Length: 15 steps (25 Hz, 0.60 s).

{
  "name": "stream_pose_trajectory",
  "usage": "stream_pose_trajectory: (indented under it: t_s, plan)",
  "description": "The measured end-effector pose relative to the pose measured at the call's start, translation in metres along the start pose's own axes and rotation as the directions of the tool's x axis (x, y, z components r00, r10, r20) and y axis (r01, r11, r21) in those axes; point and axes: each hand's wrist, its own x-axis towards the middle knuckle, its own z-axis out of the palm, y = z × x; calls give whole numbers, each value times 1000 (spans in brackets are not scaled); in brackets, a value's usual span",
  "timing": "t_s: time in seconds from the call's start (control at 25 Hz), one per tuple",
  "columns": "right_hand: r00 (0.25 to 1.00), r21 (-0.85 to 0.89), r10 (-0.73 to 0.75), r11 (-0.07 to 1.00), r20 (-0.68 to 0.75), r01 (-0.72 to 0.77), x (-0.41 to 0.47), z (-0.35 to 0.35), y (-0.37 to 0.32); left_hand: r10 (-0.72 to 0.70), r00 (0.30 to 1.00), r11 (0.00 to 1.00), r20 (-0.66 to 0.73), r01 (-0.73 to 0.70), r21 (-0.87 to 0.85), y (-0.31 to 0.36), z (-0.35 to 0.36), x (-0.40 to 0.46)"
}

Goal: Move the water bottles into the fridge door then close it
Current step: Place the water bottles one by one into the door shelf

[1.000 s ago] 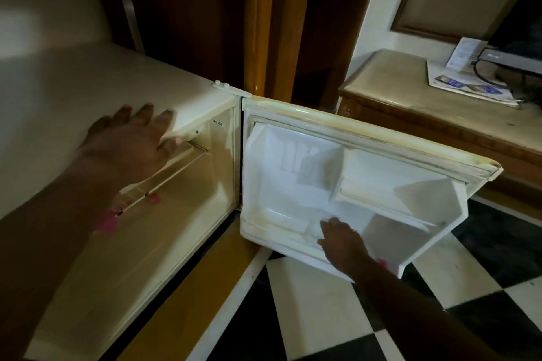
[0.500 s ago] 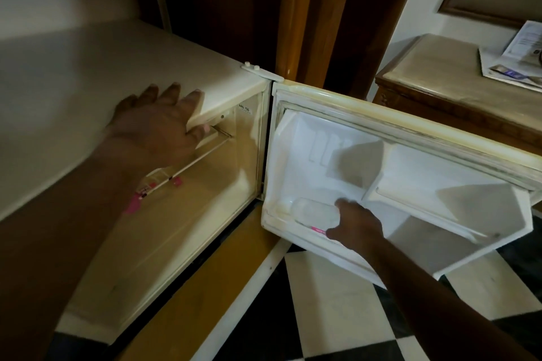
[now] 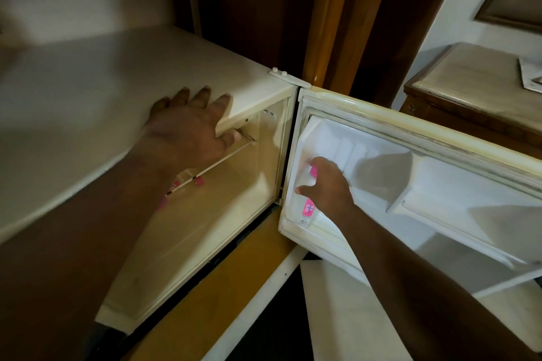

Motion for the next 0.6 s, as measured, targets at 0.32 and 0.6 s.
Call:
stream_pose_trajectory:
  t_s: [0.32,0.6]
  plan:
    - [927,-108,-59,994,-370,20,-46,31,-68,118,987,984,110,-101,-145,-13,-7,12]
    - [864,204,-503,844,-18,496,-83,137,-179,79,991,980,107,-57,-190,-10,-3,16]
